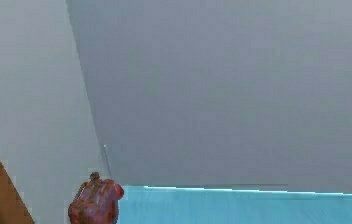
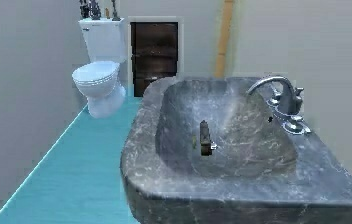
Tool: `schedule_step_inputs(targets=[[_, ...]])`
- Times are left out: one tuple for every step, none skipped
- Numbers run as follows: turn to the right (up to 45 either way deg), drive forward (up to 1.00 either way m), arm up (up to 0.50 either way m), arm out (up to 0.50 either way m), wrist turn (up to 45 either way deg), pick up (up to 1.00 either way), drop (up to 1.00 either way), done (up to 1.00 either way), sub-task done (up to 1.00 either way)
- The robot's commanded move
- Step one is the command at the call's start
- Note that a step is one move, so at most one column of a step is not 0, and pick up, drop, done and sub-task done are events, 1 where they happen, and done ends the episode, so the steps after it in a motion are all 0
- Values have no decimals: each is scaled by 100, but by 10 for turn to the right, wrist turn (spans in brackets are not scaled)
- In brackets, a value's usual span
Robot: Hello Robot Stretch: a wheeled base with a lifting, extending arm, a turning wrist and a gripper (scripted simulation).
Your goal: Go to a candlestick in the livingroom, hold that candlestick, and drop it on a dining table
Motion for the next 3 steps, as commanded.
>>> schedule_step_inputs(targets=[[0, 20, 0, 0, 0, 0, 0, 0, 0], [390, 0, 0, 0, 0, 0, 0, 0, 0], [0, 50, 0, 0, 0, 0, 0, 0, 0]])
